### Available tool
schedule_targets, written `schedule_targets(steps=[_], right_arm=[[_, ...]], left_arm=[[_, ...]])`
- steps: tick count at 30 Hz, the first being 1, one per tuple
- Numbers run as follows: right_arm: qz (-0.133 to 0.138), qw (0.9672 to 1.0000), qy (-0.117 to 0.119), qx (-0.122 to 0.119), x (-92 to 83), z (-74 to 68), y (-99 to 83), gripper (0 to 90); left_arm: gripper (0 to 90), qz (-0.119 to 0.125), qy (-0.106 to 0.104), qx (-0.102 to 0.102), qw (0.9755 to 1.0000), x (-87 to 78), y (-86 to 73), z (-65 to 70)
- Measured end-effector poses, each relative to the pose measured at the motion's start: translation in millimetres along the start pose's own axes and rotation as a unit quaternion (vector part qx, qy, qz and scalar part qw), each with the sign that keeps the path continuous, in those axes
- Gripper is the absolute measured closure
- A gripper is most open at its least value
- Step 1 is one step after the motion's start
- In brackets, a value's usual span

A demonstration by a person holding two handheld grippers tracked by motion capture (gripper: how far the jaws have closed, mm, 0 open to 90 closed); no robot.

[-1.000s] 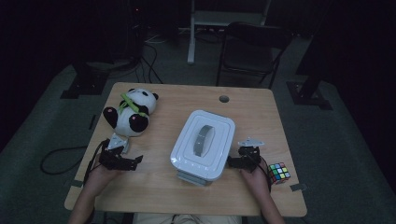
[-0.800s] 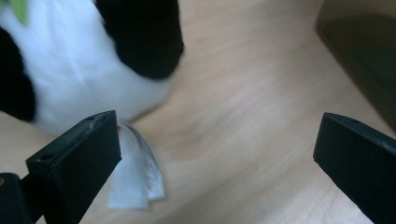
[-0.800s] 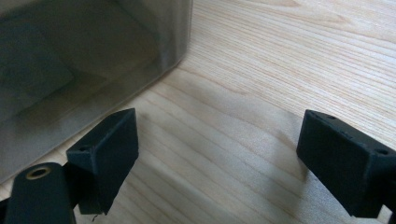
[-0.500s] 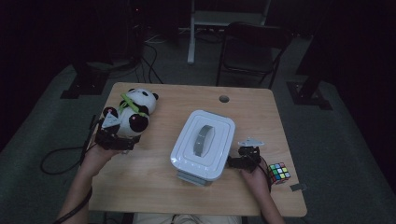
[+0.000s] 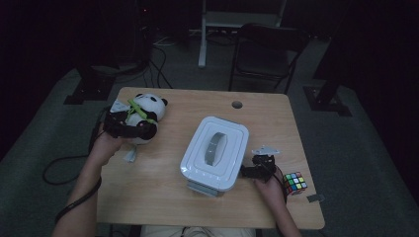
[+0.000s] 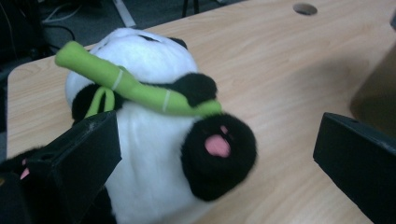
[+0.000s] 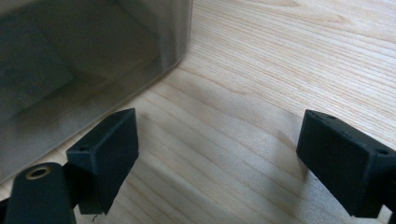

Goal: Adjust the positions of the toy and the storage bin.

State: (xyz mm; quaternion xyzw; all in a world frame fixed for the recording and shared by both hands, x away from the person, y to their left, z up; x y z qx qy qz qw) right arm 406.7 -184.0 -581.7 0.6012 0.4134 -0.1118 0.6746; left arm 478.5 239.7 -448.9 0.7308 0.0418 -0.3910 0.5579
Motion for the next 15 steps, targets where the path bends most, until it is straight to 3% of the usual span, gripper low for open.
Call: schedule_targets(steps=[1, 4, 5, 8, 11, 15], right_arm=[[0.000, 1.0000, 0.000, 0.000, 0.0, 0.0, 0.0, 12.2], [0.000, 1.0000, 0.000, 0.000, 0.0, 0.0, 0.0, 12.2], [0.000, 1.0000, 0.000, 0.000, 0.0, 0.0, 0.0, 12.2], [0.000, 1.0000, 0.000, 0.000, 0.0, 0.0, 0.0, 12.2], [0.000, 1.0000, 0.000, 0.000, 0.0, 0.0, 0.0, 12.2], [0.000, 1.0000, 0.000, 0.000, 0.0, 0.0, 0.0, 12.2]], left_arm=[[1.5, 0.001, 0.003, -0.015, 0.9999, 5.5, 2.1, -6.1], [1.5, 0.001, 0.012, -0.027, 0.9996, 10.9, 3.8, -12.7], [1.5, 0.000, 0.016, -0.040, 0.9991, 16.0, 5.5, -20.3], [1.5, -0.004, 0.023, -0.049, 0.9985, 21.3, 7.8, -28.5], [1.5, -0.012, 0.039, -0.070, 0.9967, 31.9, 12.6, -47.8], [1.5, -0.026, 0.041, -0.093, 0.9945, 43.3, 11.8, -59.8]])
Point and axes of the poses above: each handheld gripper's, and its own axes: x roughly forward along the jaws, y roughly out of its top, z roughly to its right, the point moved 8 cm from there along x, roughly forward along the jaws, and after that the axes turned 5 degrees about x, right-handed, at the moved point
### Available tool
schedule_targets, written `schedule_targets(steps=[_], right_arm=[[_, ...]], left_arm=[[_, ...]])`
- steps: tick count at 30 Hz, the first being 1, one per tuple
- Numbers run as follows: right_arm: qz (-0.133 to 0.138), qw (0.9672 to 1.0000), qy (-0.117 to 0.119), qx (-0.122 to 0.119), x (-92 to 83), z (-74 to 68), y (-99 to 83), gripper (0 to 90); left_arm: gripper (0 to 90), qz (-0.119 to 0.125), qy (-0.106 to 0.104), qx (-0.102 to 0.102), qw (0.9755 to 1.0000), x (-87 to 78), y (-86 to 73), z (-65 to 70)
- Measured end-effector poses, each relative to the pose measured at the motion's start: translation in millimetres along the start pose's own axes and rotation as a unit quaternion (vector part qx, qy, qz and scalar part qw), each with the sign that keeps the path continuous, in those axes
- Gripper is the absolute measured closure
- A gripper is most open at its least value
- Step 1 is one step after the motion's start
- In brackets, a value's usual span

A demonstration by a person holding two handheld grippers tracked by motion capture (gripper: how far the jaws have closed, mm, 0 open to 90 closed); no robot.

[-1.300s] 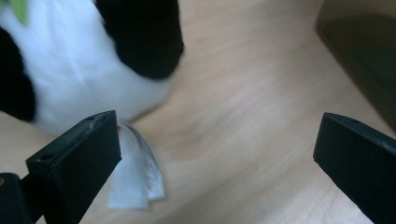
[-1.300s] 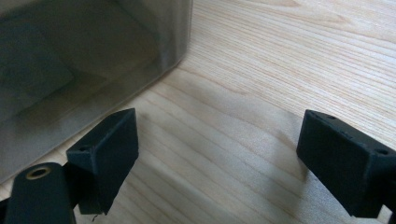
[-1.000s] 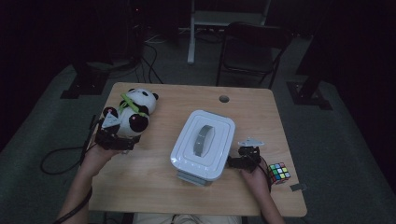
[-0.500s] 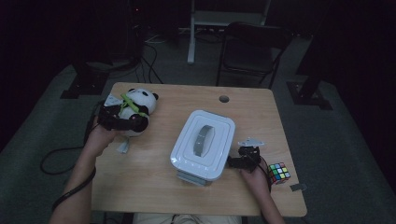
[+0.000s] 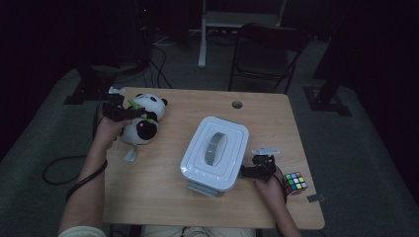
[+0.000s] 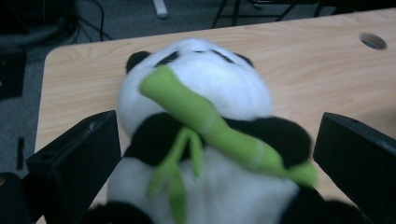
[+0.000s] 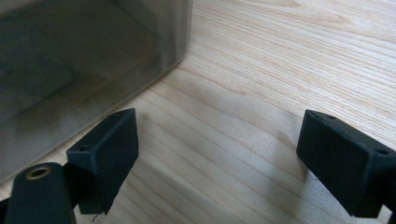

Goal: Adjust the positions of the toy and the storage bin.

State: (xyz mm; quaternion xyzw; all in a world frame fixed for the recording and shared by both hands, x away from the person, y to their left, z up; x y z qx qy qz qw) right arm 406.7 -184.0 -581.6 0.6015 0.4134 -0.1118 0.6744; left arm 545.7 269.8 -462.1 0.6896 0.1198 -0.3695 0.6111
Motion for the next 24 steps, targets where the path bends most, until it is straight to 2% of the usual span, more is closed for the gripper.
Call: schedule_targets(steps=[2, 5, 7, 9, 11, 12, 13, 16, 19, 21, 24], right_arm=[[0.000, 1.0000, 0.000, 0.000, 0.0, 0.0, 0.0, 12.2], [0.000, 1.0000, 0.000, 0.000, 0.0, 0.0, 0.0, 12.3], [0.000, 1.0000, 0.000, 0.000, 0.0, 0.0, 0.0, 12.3], [0.000, 1.0000, 0.000, 0.000, 0.0, 0.0, 0.0, 12.3], [0.000, 1.0000, 0.000, 0.000, 0.0, 0.0, 0.0, 12.2], [0.000, 1.0000, 0.000, 0.000, 0.0, 0.0, 0.0, 12.2], [0.000, 1.0000, 0.000, 0.000, 0.0, 0.0, 0.0, 12.3], [0.000, 1.0000, 0.000, 0.000, 0.0, 0.0, 0.0, 12.3], [0.000, 1.0000, 0.000, 0.000, 0.0, 0.0, 0.0, 12.3], [0.000, 1.0000, 0.000, 0.000, 0.0, 0.0, 0.0, 12.3], [0.000, 1.0000, 0.000, 0.000, 0.0, 0.0, 0.0, 12.3]], left_arm=[[1.5, -0.010, -0.001, -0.005, 0.9999, 7.1, -0.6, -1.6], [1.5, -0.024, 0.008, -0.006, 0.9997, 15.7, -1.9, -1.9], [4.9, -0.030, 0.023, -0.005, 0.9993, 18.4, -2.2, -3.4], [6.2, -0.042, 0.020, -0.004, 0.9989, 21.4, -3.9, -2.1], [7.4, -0.059, 0.026, 0.008, 0.9979, 24.4, -6.8, -0.3], [8.5, -0.062, 0.016, 0.005, 0.9979, 25.0, -7.6, 2.0], [14.3, -0.064, 0.014, 0.007, 0.9978, 25.2, -8.0, 3.0], [19.9, -0.074, 0.012, 0.011, 0.9971, 25.6, -10.1, 6.6], [35.0, -0.079, 0.017, 0.024, 0.9965, 25.0, -12.0, 10.5], [50.3, -0.073, 0.024, 0.028, 0.9967, 23.5, -12.0, 10.4], [63.0, -0.053, 0.019, 0.023, 0.9982, 20.7, -11.8, 10.8]])
Point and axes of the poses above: each handheld gripper's, and its own axes: x roughly forward along the jaws, y roughly out of its top, z roughly to its right, the point moved 8 cm from there along x, roughly forward along the jaws, and after that the axes turned 5 degrees about x, right-handed, at the moved point
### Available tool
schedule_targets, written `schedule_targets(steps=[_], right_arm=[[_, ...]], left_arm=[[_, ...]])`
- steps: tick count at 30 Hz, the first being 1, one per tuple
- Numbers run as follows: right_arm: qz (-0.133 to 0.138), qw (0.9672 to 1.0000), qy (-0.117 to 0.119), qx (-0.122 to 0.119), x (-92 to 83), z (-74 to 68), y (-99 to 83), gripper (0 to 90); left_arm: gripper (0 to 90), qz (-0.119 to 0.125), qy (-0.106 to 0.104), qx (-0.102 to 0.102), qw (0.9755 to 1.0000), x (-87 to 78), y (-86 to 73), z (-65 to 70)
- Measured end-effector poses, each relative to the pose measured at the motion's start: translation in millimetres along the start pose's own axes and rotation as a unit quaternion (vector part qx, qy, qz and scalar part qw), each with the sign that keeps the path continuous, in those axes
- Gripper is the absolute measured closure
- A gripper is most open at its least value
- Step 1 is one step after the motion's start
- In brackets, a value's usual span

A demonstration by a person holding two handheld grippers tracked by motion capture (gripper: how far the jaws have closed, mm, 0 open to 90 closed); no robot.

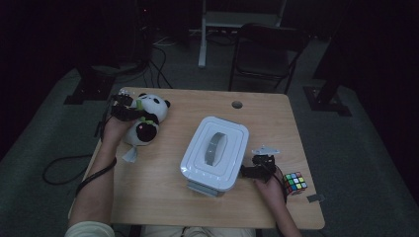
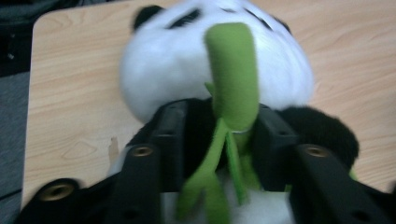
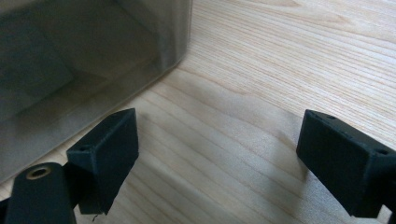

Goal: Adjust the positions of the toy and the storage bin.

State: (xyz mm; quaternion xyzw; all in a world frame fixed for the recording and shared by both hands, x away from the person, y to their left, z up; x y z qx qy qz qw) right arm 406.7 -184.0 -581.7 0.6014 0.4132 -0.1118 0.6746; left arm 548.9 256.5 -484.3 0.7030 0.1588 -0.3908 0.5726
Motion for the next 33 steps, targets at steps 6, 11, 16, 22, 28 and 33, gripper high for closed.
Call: schedule_targets(steps=[6, 11, 16, 22, 28, 33], right_arm=[[0.000, 1.0000, 0.000, 0.000, 0.0, 0.0, 0.0, 12.3], [0.000, 1.0000, 0.000, 0.000, 0.0, 0.0, 0.0, 12.3], [0.000, 1.0000, 0.000, 0.001, 0.0, -0.1, 0.0, 12.3], [0.000, 1.0000, 0.000, 0.001, 0.0, 0.0, 0.0, 12.3], [0.000, 1.0000, 0.000, 0.000, 0.0, 0.0, 0.0, 12.3], [0.000, 1.0000, 0.000, 0.001, 0.0, -0.1, 0.0, 12.3]], left_arm=[[68.7, 0.038, -0.046, -0.004, 0.9982, -8.4, 4.7, 13.9], [69.2, 0.066, -0.084, 0.018, 0.9941, -20.4, 15.4, 33.0], [69.2, 0.086, -0.109, 0.033, 0.9898, -30.7, 26.9, 53.4], [69.1, 0.086, -0.154, 0.067, 0.9820, -31.3, 27.0, 80.5], [68.8, 0.088, -0.188, 0.092, 0.9739, -28.8, 21.8, 97.9], [68.7, 0.079, -0.212, 0.103, 0.9687, -20.8, 16.7, 105.7]])
Point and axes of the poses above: each handheld gripper's, and its own axes: x roughly forward along the jaws, y roughly out of its top, z roughly to its right, the point moved 8 cm from there along x, roughly forward along the jaws, and after that the axes turned 5 degrees about x, right-handed, at the moved point
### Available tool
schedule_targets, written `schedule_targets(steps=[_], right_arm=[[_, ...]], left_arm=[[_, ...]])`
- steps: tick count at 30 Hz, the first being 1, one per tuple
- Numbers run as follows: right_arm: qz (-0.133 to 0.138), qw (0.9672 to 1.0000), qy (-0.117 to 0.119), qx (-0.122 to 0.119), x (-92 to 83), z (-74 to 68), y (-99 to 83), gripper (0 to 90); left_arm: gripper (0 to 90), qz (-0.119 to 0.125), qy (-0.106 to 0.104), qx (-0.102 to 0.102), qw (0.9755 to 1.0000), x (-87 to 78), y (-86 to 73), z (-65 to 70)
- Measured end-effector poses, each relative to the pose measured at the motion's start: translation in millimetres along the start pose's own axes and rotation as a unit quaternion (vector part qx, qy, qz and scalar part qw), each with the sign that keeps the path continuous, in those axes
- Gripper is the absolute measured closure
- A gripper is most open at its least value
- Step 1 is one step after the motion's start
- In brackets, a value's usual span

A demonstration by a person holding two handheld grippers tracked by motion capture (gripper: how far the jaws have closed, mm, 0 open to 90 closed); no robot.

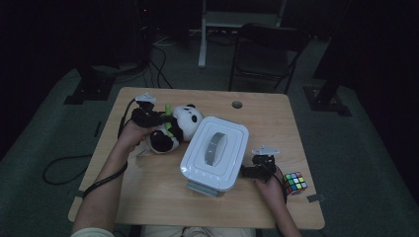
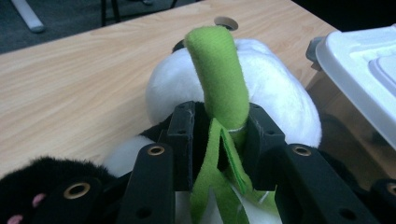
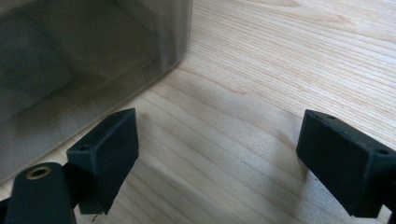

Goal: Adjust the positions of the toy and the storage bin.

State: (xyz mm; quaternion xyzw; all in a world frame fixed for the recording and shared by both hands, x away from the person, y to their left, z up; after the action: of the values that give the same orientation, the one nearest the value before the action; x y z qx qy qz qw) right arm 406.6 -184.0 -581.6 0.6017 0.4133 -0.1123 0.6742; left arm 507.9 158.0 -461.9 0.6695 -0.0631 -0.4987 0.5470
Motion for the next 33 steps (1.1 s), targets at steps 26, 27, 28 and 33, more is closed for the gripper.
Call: schedule_targets(steps=[26, 27, 28, 33], right_arm=[[0.000, 1.0000, 0.000, 0.000, 0.0, 0.0, 0.0, 12.3], [0.000, 1.0000, 0.000, 0.000, 0.0, 0.0, 0.0, 12.3], [0.000, 1.0000, 0.000, 0.000, 0.0, 0.0, 0.0, 12.3], [0.000, 1.0000, 0.000, 0.000, 0.0, 0.0, 0.0, 12.3]], left_arm=[[29.7, -0.003, -0.004, 0.000, 1.0000, -3.4, -12.9, 3.7], [29.7, 0.001, -0.001, 0.004, 1.0000, -8.4, -11.4, 5.3], [29.6, 0.001, 0.000, 0.005, 1.0000, -10.5, -11.0, 5.9], [24.6, 0.009, -0.012, 0.006, 0.9999, -18.3, -11.0, 12.1]])
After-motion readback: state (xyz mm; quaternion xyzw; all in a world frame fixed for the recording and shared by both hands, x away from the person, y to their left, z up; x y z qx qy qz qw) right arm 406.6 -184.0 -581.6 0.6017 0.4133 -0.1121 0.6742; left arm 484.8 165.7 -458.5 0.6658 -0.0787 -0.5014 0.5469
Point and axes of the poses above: each handheld gripper's, and its own axes: x roughly forward along the jaws, y roughly out of its top, z roughly to its right, the point moved 8 cm from there along x, roughly forward along the jaws, and after that the axes turned 5 degrees about x, right-handed, at the moved point
